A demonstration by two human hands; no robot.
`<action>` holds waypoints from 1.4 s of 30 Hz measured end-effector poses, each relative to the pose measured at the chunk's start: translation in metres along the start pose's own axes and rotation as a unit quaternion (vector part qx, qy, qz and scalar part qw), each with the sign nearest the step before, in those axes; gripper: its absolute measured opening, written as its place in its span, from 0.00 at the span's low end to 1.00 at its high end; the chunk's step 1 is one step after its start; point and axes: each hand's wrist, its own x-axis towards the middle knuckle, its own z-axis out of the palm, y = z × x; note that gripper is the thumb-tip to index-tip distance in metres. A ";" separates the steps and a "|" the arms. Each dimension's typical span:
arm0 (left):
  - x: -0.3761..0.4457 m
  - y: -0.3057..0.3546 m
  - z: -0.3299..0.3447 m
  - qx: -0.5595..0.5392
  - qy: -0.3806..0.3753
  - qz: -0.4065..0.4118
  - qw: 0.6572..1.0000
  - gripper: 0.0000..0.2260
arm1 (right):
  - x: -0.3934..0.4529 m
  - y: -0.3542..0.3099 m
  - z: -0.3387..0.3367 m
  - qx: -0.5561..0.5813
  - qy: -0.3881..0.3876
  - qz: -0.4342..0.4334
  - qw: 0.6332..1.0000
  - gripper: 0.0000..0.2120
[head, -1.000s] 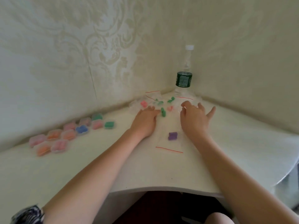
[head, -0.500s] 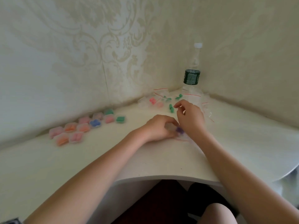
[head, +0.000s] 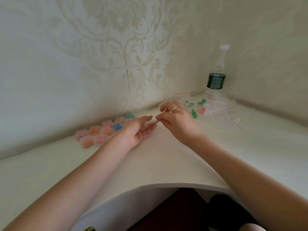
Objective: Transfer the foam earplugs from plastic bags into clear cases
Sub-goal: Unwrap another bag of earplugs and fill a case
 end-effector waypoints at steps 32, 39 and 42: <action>0.008 -0.016 -0.016 0.368 0.023 0.328 0.870 0.10 | 0.006 -0.027 0.023 0.334 -0.027 0.363 0.870 0.11; 0.010 -0.020 -0.017 0.478 0.036 0.397 0.783 0.13 | 0.005 -0.026 0.023 0.257 0.015 0.333 0.907 0.09; 0.003 -0.024 -0.010 0.492 0.024 0.411 0.767 0.15 | 0.006 -0.011 0.023 0.184 0.054 0.337 0.922 0.08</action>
